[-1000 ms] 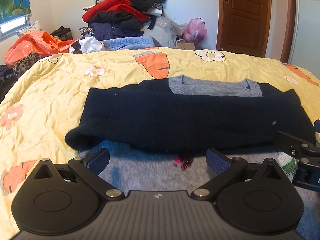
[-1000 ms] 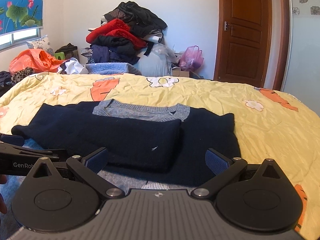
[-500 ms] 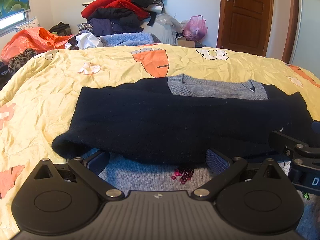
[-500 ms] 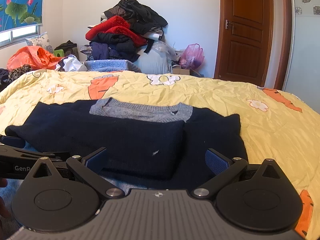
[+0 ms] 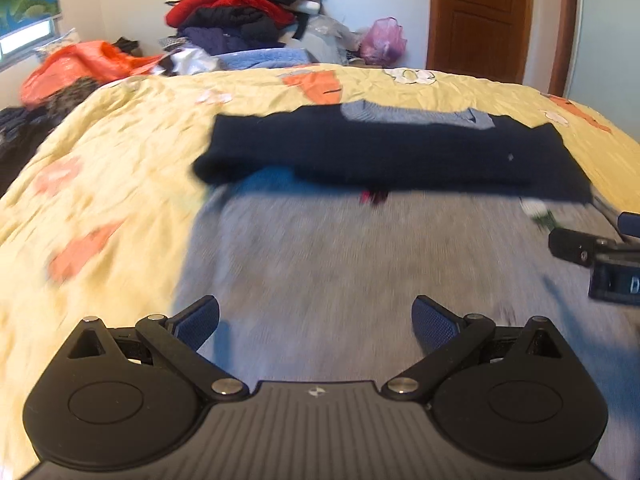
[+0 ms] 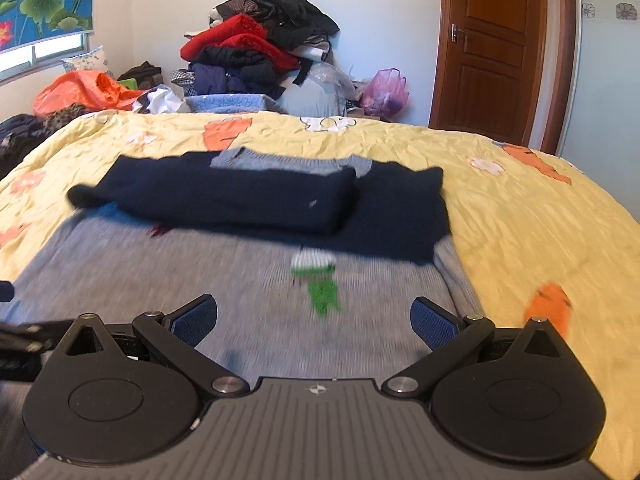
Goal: Fold small clothes
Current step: 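Move both open grippers back to the ribbed grey hem of the sweater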
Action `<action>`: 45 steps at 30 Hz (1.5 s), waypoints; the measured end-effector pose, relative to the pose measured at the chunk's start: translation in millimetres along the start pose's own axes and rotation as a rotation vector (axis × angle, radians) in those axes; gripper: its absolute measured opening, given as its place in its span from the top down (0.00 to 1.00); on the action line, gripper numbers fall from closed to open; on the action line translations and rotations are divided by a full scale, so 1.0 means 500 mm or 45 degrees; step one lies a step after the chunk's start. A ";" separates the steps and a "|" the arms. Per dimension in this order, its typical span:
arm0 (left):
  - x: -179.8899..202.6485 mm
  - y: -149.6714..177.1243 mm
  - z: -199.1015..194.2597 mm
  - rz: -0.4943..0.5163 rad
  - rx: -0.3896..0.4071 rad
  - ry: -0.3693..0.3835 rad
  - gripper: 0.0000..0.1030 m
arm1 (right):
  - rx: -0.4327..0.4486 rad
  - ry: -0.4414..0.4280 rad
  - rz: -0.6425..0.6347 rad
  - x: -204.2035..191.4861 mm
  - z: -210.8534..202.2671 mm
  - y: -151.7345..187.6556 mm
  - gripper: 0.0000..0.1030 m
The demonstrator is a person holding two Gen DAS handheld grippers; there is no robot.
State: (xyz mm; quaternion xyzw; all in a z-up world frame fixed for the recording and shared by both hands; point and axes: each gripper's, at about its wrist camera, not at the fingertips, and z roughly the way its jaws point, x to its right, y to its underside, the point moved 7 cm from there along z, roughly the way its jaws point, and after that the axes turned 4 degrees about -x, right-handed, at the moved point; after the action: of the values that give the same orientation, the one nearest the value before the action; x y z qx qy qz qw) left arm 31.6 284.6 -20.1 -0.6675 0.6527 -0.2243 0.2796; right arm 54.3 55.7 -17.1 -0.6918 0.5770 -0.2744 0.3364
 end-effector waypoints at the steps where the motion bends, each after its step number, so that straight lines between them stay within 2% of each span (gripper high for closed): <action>1: -0.003 0.020 -0.019 0.015 -0.004 0.012 0.00 | 0.005 0.000 0.001 0.001 -0.016 0.010 0.00; 5: -0.022 0.092 -0.093 0.048 -0.011 -0.003 0.00 | -0.009 0.002 0.009 0.003 -0.060 0.053 0.00; 10: -0.034 0.187 -0.156 0.079 -0.062 0.029 0.00 | -0.013 -0.001 0.016 0.010 -0.115 0.112 0.00; 15: -0.051 0.249 -0.199 0.018 -0.063 0.051 0.00 | -0.032 -0.013 0.052 0.021 -0.167 0.175 0.00; 21: -0.061 0.280 -0.228 -0.022 -0.061 0.066 0.00 | -0.073 0.001 0.097 0.037 -0.226 0.248 0.00; 25: -0.068 0.306 -0.242 -0.018 -0.064 0.049 0.00 | -0.051 -0.005 0.085 0.036 -0.267 0.282 0.00; 34: -0.083 0.352 -0.270 -0.036 -0.027 0.067 0.00 | -0.080 -0.015 0.111 0.036 -0.312 0.324 0.00; 45: -0.094 0.360 -0.289 -0.041 -0.031 0.083 0.00 | -0.075 0.017 0.123 0.063 -0.344 0.337 0.00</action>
State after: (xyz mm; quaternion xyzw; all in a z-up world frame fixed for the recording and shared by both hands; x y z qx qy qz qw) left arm -200.8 321.3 -29.7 -0.6735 0.6533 -0.2425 0.2465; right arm -175.4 -19.1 -41.7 -0.6710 0.6196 -0.2454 0.3250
